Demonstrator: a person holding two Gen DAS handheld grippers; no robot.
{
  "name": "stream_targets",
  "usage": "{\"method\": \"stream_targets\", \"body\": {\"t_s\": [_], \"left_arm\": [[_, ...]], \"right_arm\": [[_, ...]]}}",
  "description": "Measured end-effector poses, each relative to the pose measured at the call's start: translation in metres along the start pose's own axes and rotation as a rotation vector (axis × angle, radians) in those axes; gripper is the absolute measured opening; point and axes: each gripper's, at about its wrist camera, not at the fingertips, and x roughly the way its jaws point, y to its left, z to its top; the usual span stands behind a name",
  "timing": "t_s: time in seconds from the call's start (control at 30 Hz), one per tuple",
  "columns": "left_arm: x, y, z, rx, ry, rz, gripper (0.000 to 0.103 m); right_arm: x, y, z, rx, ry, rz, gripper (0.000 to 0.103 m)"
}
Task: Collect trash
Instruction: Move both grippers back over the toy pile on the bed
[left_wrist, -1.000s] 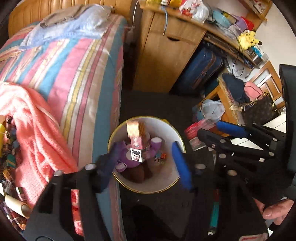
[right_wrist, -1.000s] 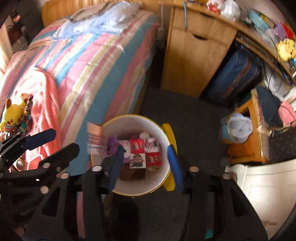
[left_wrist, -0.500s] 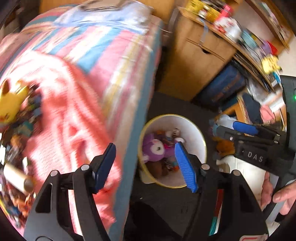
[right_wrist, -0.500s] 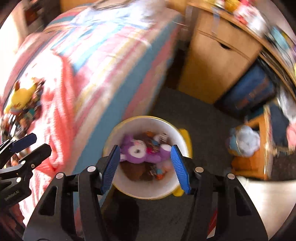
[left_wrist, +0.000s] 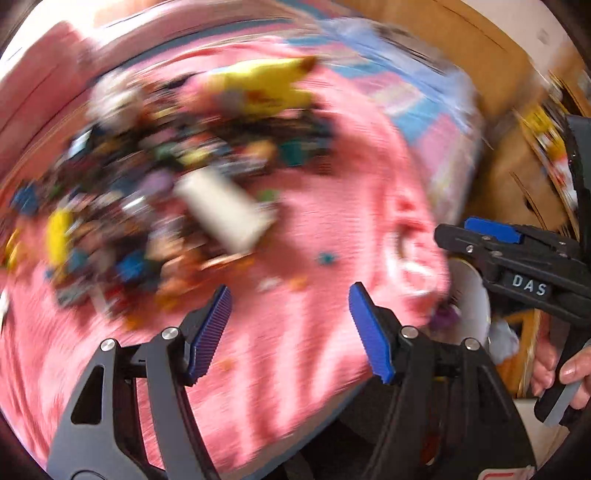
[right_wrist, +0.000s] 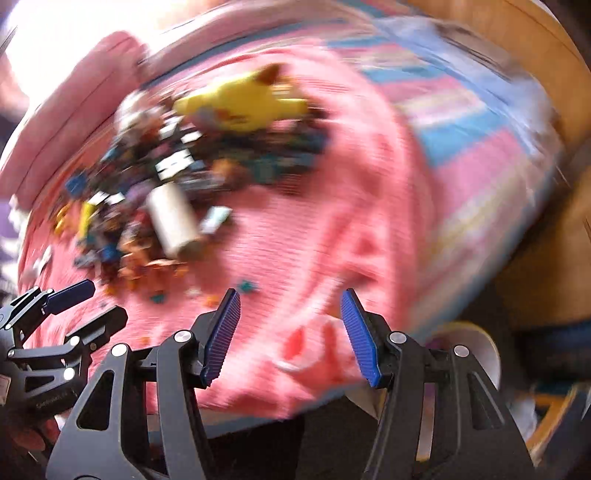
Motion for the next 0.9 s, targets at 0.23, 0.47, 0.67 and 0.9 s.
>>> {"method": "stream_targets", "body": {"t_s": [0.23,0.47,0.67,0.9], "left_arm": [[-0.017,0.102,-0.032,-0.242,-0.027,0.121,0.063],[-0.007,0.171,-0.058,-0.362,-0.035,0.184,0.063],[0.01,0.195,-0.068,-0.384,-0.032,0.163,0.063],[0.029,0.202,-0.074,-0.376,-0.017,0.112,0.063]], "right_arm": [[0.032,0.097,0.02,-0.225,0.035,0.104,0.057],[0.065,0.163,0.016,-0.341,0.054,0.16,0.057],[0.092,0.178,0.009,-0.425,0.047,0.139,0.057],[0.115,0.192,-0.003,-0.643,0.008,0.055,0.056]]}}
